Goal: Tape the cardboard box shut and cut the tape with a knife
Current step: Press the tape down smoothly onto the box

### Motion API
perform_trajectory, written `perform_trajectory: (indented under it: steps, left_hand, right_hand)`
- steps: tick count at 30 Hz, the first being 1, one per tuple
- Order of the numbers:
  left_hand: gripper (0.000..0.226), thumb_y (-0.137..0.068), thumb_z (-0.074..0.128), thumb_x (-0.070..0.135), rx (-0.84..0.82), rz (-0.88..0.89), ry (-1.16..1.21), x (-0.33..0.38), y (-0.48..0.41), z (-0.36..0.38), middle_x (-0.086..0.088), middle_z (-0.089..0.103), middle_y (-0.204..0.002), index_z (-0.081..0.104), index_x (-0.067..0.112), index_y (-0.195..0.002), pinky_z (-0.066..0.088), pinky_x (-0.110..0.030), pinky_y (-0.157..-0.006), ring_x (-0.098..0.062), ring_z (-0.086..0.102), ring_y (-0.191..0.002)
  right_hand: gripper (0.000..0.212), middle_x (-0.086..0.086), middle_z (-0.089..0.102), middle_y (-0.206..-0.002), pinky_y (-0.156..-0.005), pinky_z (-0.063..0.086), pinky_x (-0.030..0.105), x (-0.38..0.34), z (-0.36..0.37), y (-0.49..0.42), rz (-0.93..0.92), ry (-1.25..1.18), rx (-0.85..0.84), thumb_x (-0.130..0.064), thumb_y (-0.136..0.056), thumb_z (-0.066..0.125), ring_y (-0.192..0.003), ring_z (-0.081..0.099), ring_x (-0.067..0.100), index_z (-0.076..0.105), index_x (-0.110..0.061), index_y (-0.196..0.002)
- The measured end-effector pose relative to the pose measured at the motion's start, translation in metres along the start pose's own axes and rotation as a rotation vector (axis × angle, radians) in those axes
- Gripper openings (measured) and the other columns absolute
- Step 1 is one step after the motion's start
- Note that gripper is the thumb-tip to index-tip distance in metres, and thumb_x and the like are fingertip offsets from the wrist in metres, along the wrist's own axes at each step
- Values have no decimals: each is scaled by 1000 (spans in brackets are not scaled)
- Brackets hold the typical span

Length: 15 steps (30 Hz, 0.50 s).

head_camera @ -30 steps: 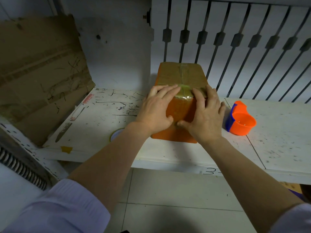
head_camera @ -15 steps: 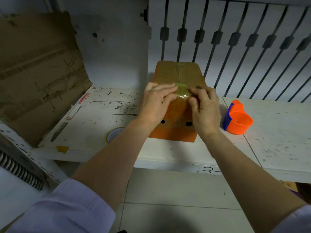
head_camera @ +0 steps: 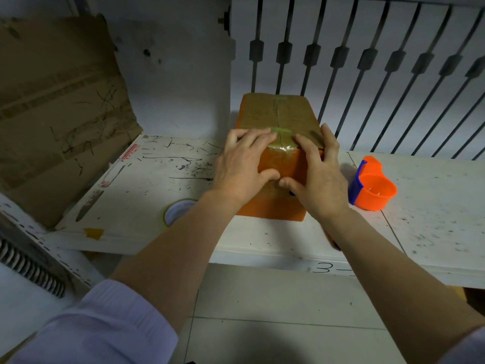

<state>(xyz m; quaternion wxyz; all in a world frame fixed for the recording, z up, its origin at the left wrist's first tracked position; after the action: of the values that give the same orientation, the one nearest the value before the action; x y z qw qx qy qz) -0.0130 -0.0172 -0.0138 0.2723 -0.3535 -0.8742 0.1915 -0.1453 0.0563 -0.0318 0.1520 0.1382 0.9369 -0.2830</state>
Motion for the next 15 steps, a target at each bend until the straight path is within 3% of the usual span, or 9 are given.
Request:
perform_trajectory:
  steps: [6, 15]
  left_hand:
    - [70, -73, 72, 35, 13, -8, 13, -9, -17, 8, 14, 42, -142, 41, 29, -135, 41, -30, -91, -16, 31, -127]
    - [72, -79, 69, 13, -29, -12, 100, -27, -31, 12, 12, 37, -148, 35, 30, -140, 25, -31, -112, -12, 26, -135]
  right_hand:
    - [85, 6, 2, -157, -98, 46, 44, 2, 11, -22, -3, -69, -22, -21, -73, 76, -138, 29, 31, 27, -30, -141]
    - [86, 4, -1, -157, -102, 43, 44, 3, 21, -40, -9, -95, -71, -3, -77, 69, -140, 25, 33, 22, -32, -143]
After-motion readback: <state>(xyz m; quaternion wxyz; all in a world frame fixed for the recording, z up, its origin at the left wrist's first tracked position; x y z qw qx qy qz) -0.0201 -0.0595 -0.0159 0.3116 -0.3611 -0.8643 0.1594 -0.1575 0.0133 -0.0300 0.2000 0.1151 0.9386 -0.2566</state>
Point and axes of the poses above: each hand's wrist, its own y-axis away from the middle knuckle, its own z-axis out of the palm, x = y × z, the point moved 4 cm from there along -y, towards the middle knuckle
